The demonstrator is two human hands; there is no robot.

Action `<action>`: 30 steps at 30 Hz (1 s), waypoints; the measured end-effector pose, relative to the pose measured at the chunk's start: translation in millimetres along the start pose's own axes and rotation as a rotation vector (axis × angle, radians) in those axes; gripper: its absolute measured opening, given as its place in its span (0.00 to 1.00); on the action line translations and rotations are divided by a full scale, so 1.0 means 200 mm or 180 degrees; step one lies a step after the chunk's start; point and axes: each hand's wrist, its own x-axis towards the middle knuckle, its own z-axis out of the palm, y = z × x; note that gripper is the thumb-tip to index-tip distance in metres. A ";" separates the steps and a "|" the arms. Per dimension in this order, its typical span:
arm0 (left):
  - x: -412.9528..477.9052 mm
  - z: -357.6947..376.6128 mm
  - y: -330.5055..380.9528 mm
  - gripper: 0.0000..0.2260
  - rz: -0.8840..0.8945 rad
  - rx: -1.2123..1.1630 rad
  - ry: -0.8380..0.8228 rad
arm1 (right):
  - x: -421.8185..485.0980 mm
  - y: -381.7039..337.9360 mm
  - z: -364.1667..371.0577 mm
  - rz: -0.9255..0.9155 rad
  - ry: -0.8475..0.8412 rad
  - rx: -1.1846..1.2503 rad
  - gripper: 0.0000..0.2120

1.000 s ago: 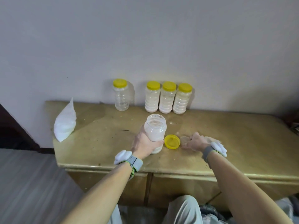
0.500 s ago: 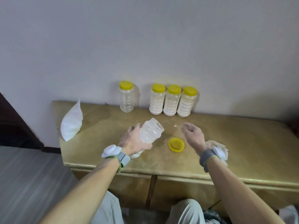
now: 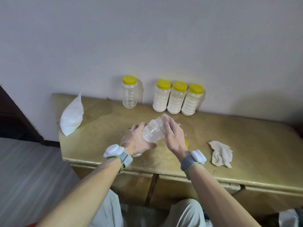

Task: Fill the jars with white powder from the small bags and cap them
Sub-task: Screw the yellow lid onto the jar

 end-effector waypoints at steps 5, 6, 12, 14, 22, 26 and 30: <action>0.00 0.01 -0.01 0.38 0.0017 -0.0012 0.0008 | -0.01 0.01 0.01 -0.0086 0.0072 -0.0015 0.19; 0.00 0.01 -0.01 0.38 0.0024 -0.0010 0.0008 | -0.01 0.01 0.00 -0.0069 0.0071 -0.0013 0.19; 0.01 0.02 -0.01 0.37 0.0035 -0.0004 0.0021 | -0.02 0.03 0.03 -0.0031 0.0200 0.0145 0.18; 0.01 0.02 -0.01 0.37 0.0030 0.0015 0.0023 | -0.02 0.03 0.04 -0.0080 0.0286 0.0065 0.20; 0.01 0.02 -0.02 0.39 0.0087 0.0041 0.0035 | -0.03 -0.01 0.05 0.0169 0.0153 0.0349 0.18; 0.01 0.02 -0.02 0.39 0.0088 0.0038 0.0014 | -0.03 0.02 0.09 0.0191 0.0365 0.0383 0.19; 0.02 0.03 -0.01 0.41 0.0129 0.0104 -0.0002 | -0.02 0.03 0.08 0.0089 0.0372 0.0351 0.18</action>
